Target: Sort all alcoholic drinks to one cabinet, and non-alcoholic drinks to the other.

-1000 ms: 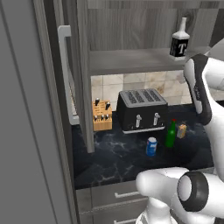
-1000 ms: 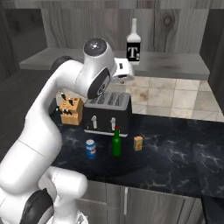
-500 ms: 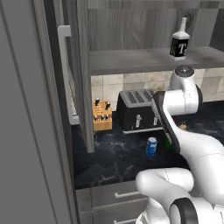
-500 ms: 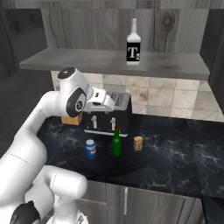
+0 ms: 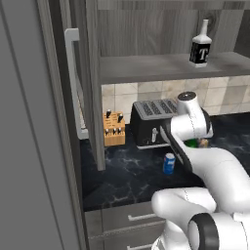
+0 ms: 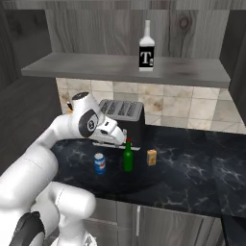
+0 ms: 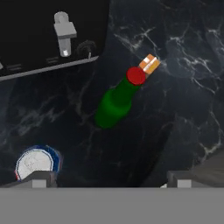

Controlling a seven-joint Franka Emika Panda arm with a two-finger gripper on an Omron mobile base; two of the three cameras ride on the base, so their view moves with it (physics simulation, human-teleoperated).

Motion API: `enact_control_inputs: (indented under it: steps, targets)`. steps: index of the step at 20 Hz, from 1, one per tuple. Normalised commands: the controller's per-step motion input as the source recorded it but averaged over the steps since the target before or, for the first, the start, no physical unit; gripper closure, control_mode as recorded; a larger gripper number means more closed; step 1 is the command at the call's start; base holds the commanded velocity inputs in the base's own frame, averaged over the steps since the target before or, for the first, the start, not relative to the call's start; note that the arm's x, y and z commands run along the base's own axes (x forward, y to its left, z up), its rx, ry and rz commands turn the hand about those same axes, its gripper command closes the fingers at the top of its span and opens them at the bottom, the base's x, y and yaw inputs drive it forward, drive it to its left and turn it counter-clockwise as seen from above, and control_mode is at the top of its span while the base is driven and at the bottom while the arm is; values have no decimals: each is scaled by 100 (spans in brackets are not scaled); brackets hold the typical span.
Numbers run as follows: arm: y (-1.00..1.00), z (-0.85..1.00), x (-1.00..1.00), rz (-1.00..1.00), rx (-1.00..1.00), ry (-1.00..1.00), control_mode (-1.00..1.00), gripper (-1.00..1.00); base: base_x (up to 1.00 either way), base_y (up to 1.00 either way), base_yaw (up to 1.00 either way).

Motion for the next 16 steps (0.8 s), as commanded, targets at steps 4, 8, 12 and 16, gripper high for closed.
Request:
enact_control_inputs:
  steps: [4,8,12,16]
  targets:
    - [-23,-39,21,-5,7,0,-100,-100,0,0,0]
    - [-23,-33,22,0,1,-1,-100,-100,0,0,0]
    - [-18,-36,17,0,0,-2,-100,-100,0,0,0]
    - [-15,-31,9,0,0,-4,-100,-100,0,0,0]
